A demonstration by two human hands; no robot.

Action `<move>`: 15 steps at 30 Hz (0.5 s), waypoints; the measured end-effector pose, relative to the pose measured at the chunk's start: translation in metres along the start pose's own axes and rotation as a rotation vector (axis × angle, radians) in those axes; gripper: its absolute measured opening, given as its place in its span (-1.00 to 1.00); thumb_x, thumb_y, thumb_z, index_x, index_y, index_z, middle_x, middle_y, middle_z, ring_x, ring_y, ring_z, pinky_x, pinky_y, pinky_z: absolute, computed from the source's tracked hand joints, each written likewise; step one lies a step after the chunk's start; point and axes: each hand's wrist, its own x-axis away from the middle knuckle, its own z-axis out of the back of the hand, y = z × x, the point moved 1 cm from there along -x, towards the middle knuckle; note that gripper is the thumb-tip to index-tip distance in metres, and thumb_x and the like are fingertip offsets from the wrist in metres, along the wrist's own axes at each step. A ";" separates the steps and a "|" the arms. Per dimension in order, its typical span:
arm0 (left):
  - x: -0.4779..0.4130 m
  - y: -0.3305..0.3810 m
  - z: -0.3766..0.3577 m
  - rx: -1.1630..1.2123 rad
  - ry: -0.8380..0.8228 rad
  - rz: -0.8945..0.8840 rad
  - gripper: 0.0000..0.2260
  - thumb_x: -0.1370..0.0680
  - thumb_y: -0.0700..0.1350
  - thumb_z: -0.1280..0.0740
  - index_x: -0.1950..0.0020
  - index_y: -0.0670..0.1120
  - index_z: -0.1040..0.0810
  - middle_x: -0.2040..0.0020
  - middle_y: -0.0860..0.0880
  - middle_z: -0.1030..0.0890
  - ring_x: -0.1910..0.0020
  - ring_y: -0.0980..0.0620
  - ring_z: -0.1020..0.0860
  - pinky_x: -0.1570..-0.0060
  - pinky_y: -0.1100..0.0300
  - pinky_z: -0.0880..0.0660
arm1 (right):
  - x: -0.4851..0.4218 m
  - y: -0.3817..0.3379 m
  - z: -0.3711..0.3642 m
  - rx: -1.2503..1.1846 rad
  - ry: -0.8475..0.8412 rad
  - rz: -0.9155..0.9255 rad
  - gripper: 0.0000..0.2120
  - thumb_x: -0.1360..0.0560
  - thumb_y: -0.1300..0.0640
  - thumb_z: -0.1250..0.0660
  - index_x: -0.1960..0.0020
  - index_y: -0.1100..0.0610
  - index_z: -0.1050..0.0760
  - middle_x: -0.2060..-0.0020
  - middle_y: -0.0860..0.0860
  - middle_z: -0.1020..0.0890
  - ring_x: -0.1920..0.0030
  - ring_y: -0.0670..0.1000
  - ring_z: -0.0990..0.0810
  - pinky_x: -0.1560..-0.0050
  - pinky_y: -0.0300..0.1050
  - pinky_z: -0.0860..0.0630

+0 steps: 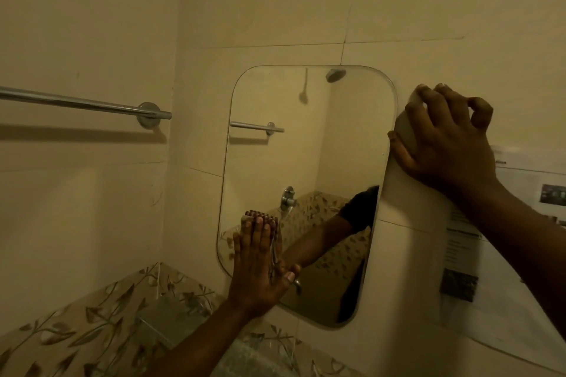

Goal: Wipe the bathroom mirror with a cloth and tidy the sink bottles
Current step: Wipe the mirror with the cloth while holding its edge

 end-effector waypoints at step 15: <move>0.048 0.130 -0.064 -0.060 -0.045 -0.170 0.02 -0.47 0.46 -0.29 -0.75 -0.11 -0.11 -0.74 -0.14 -0.17 -0.72 -0.29 -0.12 -0.69 -0.29 0.10 | 0.001 0.000 -0.002 0.063 -0.005 0.008 -0.43 -0.66 -0.22 -0.08 -0.40 0.24 -0.35 -0.49 0.24 -0.40 -0.52 0.28 -0.34 -0.37 0.19 -0.18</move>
